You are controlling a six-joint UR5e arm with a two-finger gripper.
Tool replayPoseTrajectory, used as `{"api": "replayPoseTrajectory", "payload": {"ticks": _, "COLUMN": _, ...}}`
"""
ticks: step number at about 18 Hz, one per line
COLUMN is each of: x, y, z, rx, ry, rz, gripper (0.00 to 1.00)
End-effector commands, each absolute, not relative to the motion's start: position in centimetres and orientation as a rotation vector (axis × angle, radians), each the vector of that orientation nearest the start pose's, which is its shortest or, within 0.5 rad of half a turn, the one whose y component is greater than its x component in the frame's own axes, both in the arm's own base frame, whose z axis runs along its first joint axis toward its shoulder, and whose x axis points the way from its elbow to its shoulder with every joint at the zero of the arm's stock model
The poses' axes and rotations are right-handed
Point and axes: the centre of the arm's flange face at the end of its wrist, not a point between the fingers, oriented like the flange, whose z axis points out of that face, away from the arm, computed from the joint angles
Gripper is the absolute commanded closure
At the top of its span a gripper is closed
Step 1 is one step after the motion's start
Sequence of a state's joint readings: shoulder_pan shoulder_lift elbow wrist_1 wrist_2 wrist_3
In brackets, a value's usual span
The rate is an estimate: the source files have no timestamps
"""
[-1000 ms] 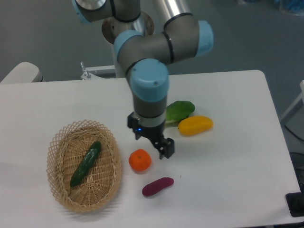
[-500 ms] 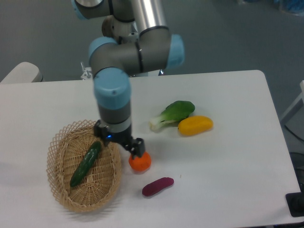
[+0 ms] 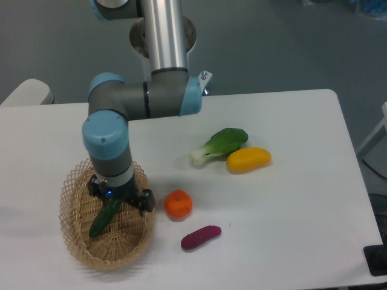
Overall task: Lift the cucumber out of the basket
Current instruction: 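Lower the gripper onto the cucumber and close the fingers around it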
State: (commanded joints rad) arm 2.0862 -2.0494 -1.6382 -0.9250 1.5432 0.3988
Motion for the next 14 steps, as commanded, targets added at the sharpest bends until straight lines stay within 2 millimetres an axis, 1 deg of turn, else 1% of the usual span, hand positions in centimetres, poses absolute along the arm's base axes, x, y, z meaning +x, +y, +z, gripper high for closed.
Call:
{"api": "replayPoseTrajectory", "payload": {"ticks": 2, "x": -18.8, "y": 62.4, "z": 23.9, "rx": -3.054, "ry": -0.147, "rz": 0.038, "gripper": 0.00}}
{"api": "replayPoseTrajectory", "payload": {"ticks": 5, "x": -17.9, "y": 62.1, "z": 23.0, "rx": -3.077, "ry": -0.094, "rz": 0.040, "gripper": 0.00}}
{"api": "replayPoseTrajectory", "payload": {"ticks": 12, "x": -17.1, "y": 61.9, "z": 22.6, "rx": -3.086, "ry": -0.073, "rz": 0.033, "gripper": 0.00}}
{"api": "replayPoseTrajectory", "payload": {"ticks": 14, "x": -16.3, "y": 62.1, "z": 22.4, "rx": -3.088, "ry": -0.057, "rz": 0.032, "gripper": 0.00}}
